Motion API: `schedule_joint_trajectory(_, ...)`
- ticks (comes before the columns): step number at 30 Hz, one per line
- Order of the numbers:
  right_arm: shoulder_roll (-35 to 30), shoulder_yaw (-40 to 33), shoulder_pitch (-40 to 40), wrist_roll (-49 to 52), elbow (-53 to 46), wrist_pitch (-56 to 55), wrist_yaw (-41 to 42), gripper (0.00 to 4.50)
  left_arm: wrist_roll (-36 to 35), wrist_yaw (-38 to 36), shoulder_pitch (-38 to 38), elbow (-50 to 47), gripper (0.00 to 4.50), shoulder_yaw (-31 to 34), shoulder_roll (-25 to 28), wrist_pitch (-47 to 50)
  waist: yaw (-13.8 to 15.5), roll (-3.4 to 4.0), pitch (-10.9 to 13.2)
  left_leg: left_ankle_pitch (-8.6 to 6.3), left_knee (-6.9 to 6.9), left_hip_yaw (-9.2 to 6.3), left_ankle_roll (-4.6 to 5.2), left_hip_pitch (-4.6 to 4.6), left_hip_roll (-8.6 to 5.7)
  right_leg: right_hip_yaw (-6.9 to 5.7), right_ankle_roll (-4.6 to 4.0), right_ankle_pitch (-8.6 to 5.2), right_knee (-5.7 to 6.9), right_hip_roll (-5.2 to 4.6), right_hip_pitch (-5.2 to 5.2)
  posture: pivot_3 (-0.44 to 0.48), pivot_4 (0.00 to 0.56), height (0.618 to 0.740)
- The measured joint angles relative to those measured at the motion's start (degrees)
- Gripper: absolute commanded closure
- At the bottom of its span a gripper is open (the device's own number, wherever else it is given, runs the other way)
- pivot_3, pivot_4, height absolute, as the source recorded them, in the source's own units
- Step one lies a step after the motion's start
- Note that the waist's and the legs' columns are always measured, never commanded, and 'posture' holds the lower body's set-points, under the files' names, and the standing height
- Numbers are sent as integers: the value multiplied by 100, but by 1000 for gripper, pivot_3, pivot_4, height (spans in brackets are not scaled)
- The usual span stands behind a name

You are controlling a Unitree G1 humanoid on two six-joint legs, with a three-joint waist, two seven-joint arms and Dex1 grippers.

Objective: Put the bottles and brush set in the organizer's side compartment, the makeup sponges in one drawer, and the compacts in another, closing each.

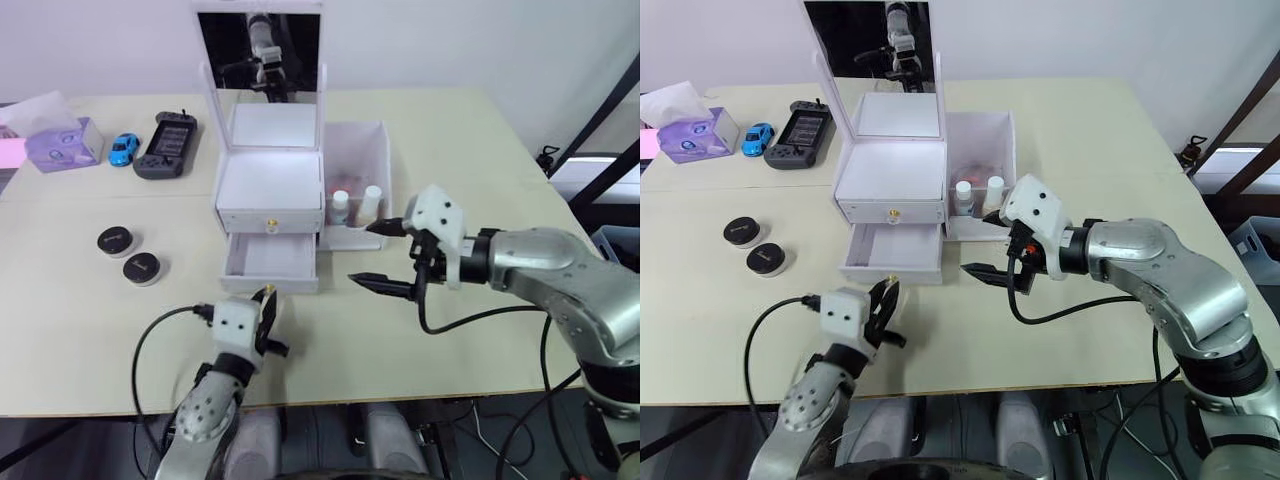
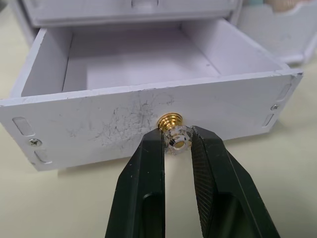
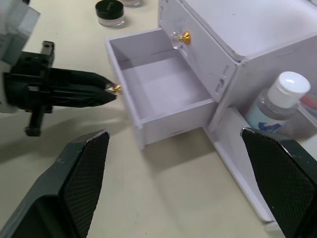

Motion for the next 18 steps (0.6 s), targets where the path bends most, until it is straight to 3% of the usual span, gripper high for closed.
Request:
schedule_joint_trajectory(4, 8, 80, 0, -46, 101, -101, 83, 0, -8, 1, 434, -416, 4269, -79, 96, 232, -9, 1, 1, -1, 0, 5, -2, -9, 0, 0, 0, 0, -19, -3, -3, 0, 150, 740)
schedule_joint_trajectory(13, 58, 185, -12, -179, 312, -285, 210, 0, -82, -28, 386, -514, 4269, -235, 135, 585, -15, 1, 2, -3, 0, 7, -4, -16, 0, -2, 1, -1, -26, -4, -6, 0, 150, 740)
schedule_joint_trajectory(18, 85, 185, -18, -216, 319, -389, 305, 0, -561, -331, 613, -715, 1884, 224, 391, 942, -31, 0, 2, -4, -4, 6, -1, -16, 0, -3, 1, -1, -21, -3, -11, 0, 150, 740)
